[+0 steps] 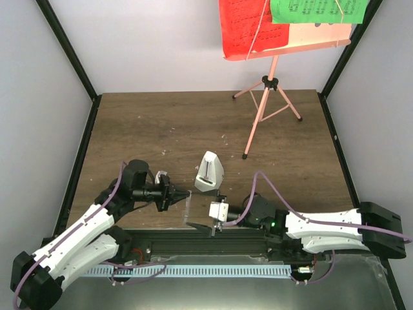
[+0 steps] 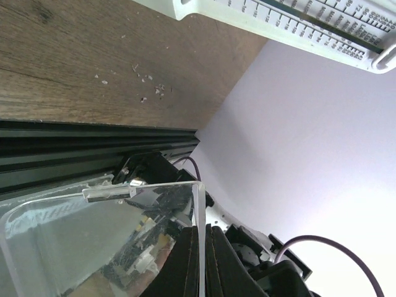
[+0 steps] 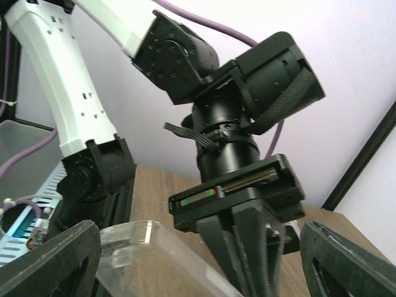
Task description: Pack up the instrument practice props
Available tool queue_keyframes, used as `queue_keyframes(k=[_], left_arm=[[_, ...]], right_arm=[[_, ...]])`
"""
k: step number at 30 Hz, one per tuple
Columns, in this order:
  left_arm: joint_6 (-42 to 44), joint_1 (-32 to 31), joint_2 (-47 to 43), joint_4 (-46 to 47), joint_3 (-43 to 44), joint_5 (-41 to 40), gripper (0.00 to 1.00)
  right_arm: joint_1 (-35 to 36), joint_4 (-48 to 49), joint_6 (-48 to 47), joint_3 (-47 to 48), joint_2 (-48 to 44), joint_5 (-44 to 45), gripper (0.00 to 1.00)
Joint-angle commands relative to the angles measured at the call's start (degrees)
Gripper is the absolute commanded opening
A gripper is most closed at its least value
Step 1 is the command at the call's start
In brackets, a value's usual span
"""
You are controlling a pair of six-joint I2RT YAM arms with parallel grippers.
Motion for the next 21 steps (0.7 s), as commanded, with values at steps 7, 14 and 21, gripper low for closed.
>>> queue_keyframes(k=[7,14,21], left_arm=[[-3.61,0.39,-0.38,4.10,-1.71,1.55,0.00],[-3.89,0.69,0.46,4.30,-2.05,1.91,0.00],[-3.69,0.70,0.84,4.25,-1.21,1.92,0.00]], right_arm=[[2.41,-1.23,0.81,0.61,0.27,0.59,0.85],[3.61,1.79,-0.96,0.70,5.21,1.39,0.74],[4.09,2.48,-2.77,1.22,8.88,3.51,0.64]])
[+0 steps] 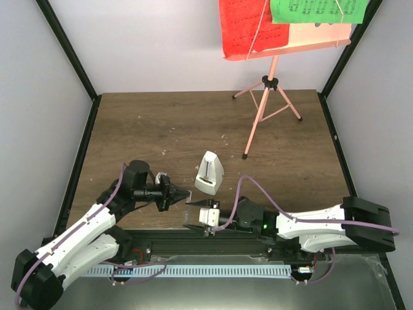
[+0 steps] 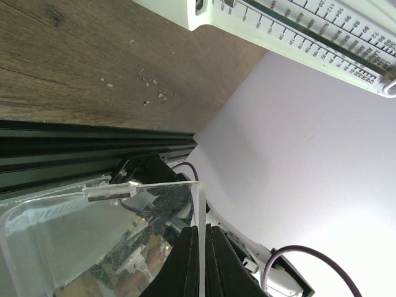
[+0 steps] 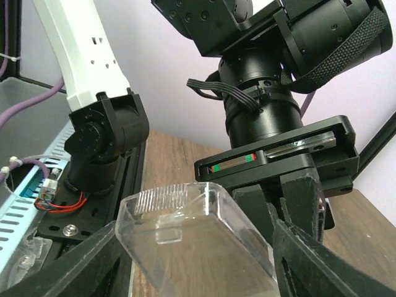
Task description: Pack up the instrument practice props
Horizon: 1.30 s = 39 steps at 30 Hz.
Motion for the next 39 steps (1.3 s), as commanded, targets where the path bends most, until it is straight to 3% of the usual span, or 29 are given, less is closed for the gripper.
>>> queue_keyframes(k=[1,6,12,18,22,24,26,28,29,34,39], left_arm=[[-0.45,0.07,-0.05,1.49,0.43,1.31,0.00],[-0.14,0.03,-0.01,1.05,0.21,1.14,0.00],[-0.38,0.06,-0.14,1.67,0.09,1.31,0.00],[-0.54,0.08,-0.32,1.99,-0.66,1.40,0.00],[-1.21,0.24,-0.81,4.66,-2.43,0.98,0.02],[-1.74,0.96,-1.53,7.58,-4.49,1.00,0.27],[-2.42,2.28,-2.70,10.93,-7.32,1.47,0.67],[-0.97,4.81,-3.86,12.65,-9.59,2.26,0.92],[1.16,6.36,-4.47,12.27,-9.95,2.50,0.99],[17.09,12.77,-5.31,10.06,-8.58,-2.16,1.00],[48.11,12.89,1.45,11.60,-3.52,-7.32,0.93]], right_arm=[[0.83,2.13,-1.62,1.22,1.62,1.98,0.63],[0.80,4.11,-1.56,0.68,2.40,2.22,0.60],[0.85,4.64,-1.92,1.37,4.71,3.66,0.70],[0.83,5.27,-1.69,1.21,4.81,4.28,0.57],[0.80,6.17,-0.71,0.59,3.98,4.90,0.55],[0.80,6.17,0.03,0.57,3.28,5.71,0.54],[0.82,5.34,1.23,0.48,2.11,6.88,0.54],[0.80,3.25,3.83,0.20,0.35,8.72,0.53],[0.80,2.00,5.24,-0.19,-0.87,9.88,0.53],[0.61,-10.14,14.41,-0.99,-7.98,18.93,0.52],[-1.40,-22.80,24.51,-1.94,-15.68,24.46,0.52]])
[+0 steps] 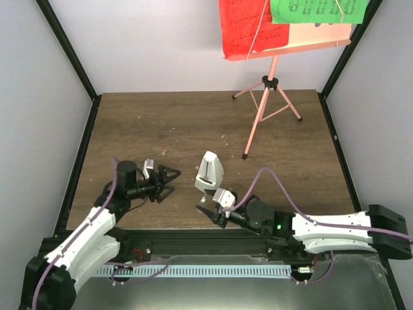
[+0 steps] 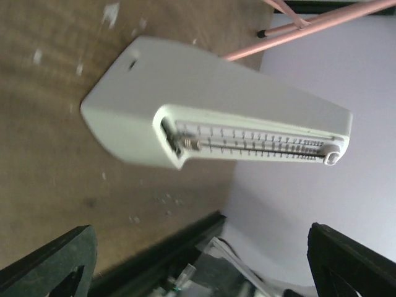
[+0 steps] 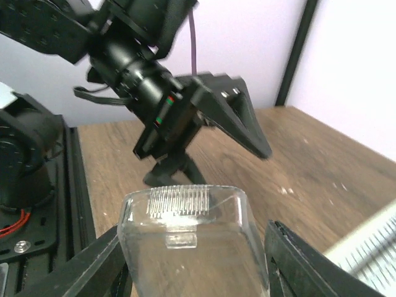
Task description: Pack up the instrument practice props
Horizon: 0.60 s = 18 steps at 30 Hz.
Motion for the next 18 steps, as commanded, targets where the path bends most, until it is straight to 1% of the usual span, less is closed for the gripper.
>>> queue_keyframes(k=[1,2,3,7,9,12,14,18], left_arm=[[32.00,-0.25,5.71,1.45,5.80,-5.98,0.90],[35.91,-0.67,7.38,0.98,6.55,-7.48,0.88],[38.66,-1.23,8.83,2.63,6.63,-7.87,0.86],[41.30,-5.91,13.88,15.61,3.30,-5.59,0.84],[43.63,-8.86,16.90,19.36,3.18,-4.95,0.85],[46.35,-11.20,20.08,23.52,2.65,-5.62,0.84],[47.63,-11.45,21.08,26.45,1.71,-7.04,0.80],[50.59,-11.42,23.71,29.39,1.61,-9.59,0.77]], right_arm=[[-2.64,-13.63,12.02,-0.83,-6.45,7.11,0.51],[-4.73,-15.26,14.00,-1.07,-7.57,6.81,0.51],[-6.89,-16.88,15.76,-1.21,-8.54,6.20,0.51],[-12.86,-21.91,22.32,-1.65,-11.08,6.59,0.50],[-16.72,-23.56,24.62,-2.38,-11.84,6.42,0.50],[-24.70,-25.00,26.90,-3.25,-11.97,2.06,0.50],[-29.60,-25.35,27.53,-3.38,-11.38,-1.70,0.50],[-36.03,-24.94,27.25,-1.85,-7.33,-7.01,0.50]])
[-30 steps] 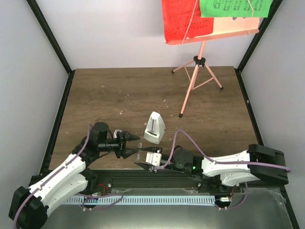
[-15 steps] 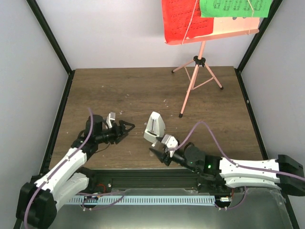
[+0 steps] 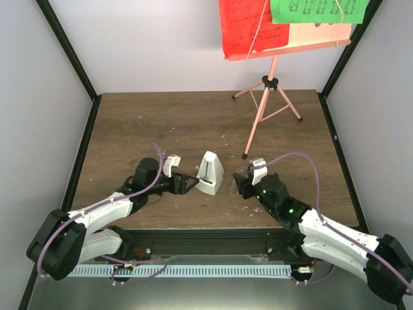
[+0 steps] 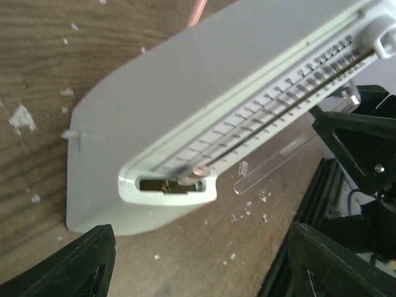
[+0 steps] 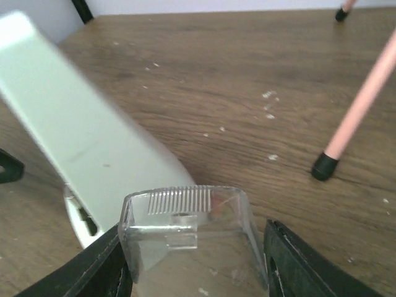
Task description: Pack up the instrument practice props
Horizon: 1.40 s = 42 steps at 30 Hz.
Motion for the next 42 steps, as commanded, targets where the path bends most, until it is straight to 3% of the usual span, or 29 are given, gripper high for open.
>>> queue_keyframes(k=[1,7,15,23,33,35,39,42], left_arm=[[5.68,-0.16,3.96,8.64,-0.14,-2.78,0.77],[2.61,-0.30,12.10,19.17,-0.14,-1.80,0.75],[3.84,-2.11,19.81,21.37,2.44,2.95,0.73],[1.04,-7.51,20.99,24.99,1.98,2.06,0.73],[-0.80,-10.79,22.29,24.81,3.94,-0.85,0.75],[-1.28,-10.78,18.42,21.76,4.01,-2.77,0.75],[2.68,-10.17,5.72,-2.38,10.85,-9.93,0.80],[7.43,-5.94,-0.13,-17.68,19.69,-4.99,0.82]], right_arm=[[-5.14,-0.24,1.78,2.29,4.28,-7.14,0.50],[-7.34,3.93,1.03,6.75,13.16,-11.59,0.50],[-7.50,8.01,-0.47,11.03,21.92,-13.56,0.50],[-8.55,13.94,-4.62,13.85,28.50,-10.38,0.50],[-11.78,13.95,-5.30,10.69,25.09,-5.89,0.50],[-12.45,12.38,-5.22,9.65,22.38,-2.73,0.51],[-12.94,11.46,-5.38,6.33,15.15,0.16,0.51],[-12.99,15.43,-6.23,2.11,8.71,-4.53,0.52]])
